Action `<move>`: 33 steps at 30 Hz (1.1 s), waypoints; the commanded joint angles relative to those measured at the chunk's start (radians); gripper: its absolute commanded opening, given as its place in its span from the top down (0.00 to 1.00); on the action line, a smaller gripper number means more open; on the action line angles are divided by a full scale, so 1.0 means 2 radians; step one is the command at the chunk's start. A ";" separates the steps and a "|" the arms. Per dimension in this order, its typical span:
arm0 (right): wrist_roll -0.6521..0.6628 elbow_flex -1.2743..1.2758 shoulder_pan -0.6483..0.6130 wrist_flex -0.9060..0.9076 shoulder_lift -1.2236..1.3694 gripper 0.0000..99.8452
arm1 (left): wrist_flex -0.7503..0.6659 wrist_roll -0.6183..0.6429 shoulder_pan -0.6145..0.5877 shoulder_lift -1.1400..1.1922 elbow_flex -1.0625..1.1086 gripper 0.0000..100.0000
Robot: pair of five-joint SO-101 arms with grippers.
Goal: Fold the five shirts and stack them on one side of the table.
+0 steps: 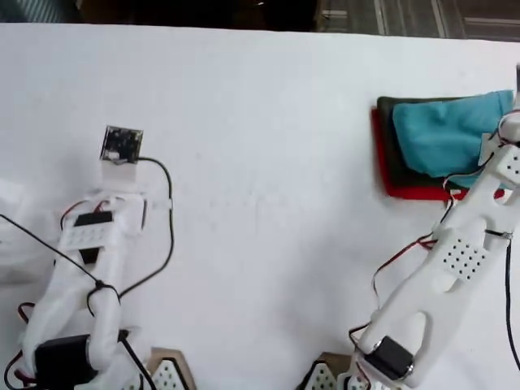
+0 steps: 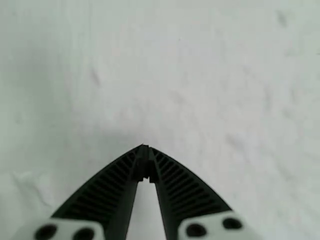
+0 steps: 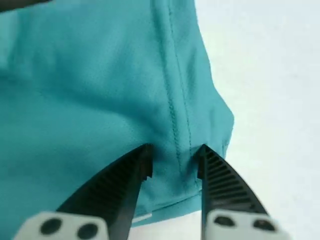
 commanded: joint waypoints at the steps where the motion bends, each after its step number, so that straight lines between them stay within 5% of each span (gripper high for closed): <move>1: 0.000 -0.014 0.010 -0.011 -0.003 0.85 | -0.008 0.002 0.007 -0.002 -0.001 0.97; 6: -0.012 -0.013 -0.002 -0.008 -0.061 0.85 | -0.008 0.002 0.008 -0.002 -0.001 0.97; 12: -0.101 -0.012 -0.033 0.053 -0.194 0.85 | 0.000 -0.007 0.001 -0.011 -0.009 0.97; 15: -0.107 -0.010 -0.069 0.101 -0.247 0.85 | 0.075 -0.053 -0.028 -0.038 -0.041 0.97; 20: -0.107 -0.010 -0.112 0.122 -0.277 0.85 | 0.213 -0.086 -0.146 -0.102 -0.120 0.96; 25: -0.107 0.044 -0.125 0.123 -0.349 0.85 | 0.298 -0.163 -0.297 -0.118 -0.185 0.80; 33: -0.107 0.427 -0.165 0.123 -0.658 0.85 | 0.302 -0.193 -0.433 -0.118 -0.190 0.82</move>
